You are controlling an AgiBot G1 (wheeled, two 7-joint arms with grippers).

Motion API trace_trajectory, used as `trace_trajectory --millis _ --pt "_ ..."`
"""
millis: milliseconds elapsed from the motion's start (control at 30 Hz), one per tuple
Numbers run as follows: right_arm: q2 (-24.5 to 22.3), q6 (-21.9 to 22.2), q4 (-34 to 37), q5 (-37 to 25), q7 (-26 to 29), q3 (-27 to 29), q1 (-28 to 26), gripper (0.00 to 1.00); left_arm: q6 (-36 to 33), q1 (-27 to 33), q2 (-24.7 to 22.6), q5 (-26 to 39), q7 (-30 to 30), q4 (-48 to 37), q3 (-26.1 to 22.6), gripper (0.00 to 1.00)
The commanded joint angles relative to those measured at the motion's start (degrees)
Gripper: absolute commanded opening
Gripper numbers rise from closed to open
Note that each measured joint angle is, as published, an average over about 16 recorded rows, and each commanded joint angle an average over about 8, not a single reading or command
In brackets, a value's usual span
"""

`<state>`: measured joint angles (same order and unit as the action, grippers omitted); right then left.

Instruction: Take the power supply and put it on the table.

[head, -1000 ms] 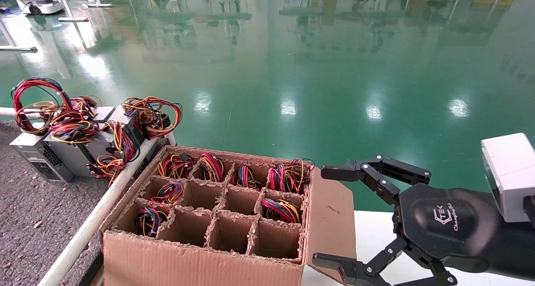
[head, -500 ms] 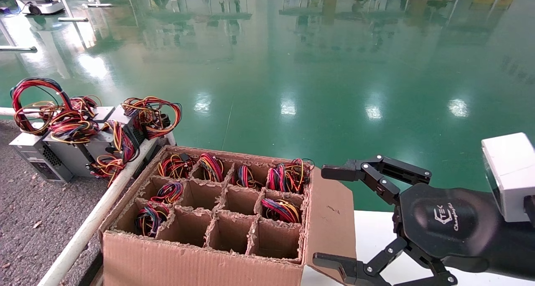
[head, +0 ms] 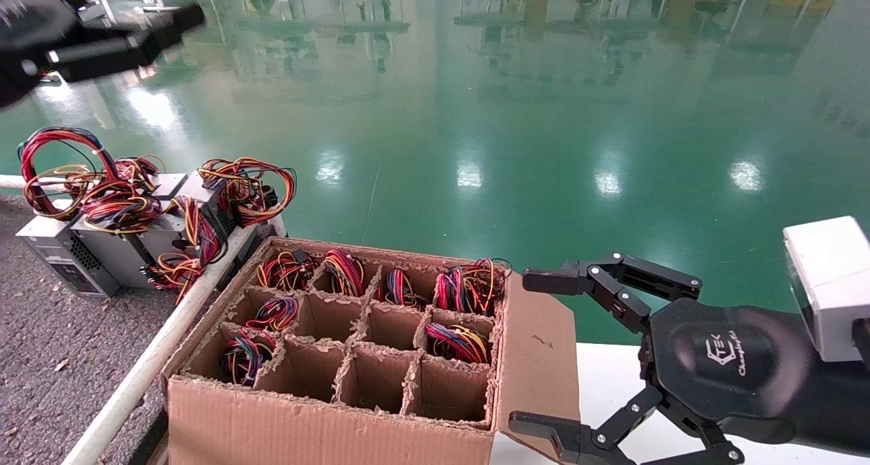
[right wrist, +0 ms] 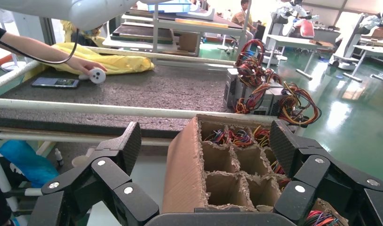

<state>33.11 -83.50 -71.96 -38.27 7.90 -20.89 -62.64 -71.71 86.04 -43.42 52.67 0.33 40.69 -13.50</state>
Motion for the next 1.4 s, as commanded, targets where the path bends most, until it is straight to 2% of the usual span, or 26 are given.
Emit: trace_trajectory --millis 33,867,1033,1400 --pt "0.0 0.0 0.0 0.0 0.0 0.0 0.0 1.0 -1.1 -1.92 0.66 -0.85 -0.87 2.58 -0.2 1.0" --pt "0.0 0.01 0.01 0.01 -0.01 -0.01 0.0 1.0 -13.99 -24.5 8.4 -10.81 -11.0 33.0 -2.52 1.0" --pt "-0.01 0.02 0.02 0.01 -0.01 0.0 0.02 1.0 -14.85 -26.01 8.94 -11.56 -11.5 35.08 -2.69 1.0" --pt "-0.01 0.02 0.02 0.01 -0.01 -0.01 0.02 1.0 -14.31 -25.04 8.6 -11.17 -11.2 33.66 -2.6 1.0"
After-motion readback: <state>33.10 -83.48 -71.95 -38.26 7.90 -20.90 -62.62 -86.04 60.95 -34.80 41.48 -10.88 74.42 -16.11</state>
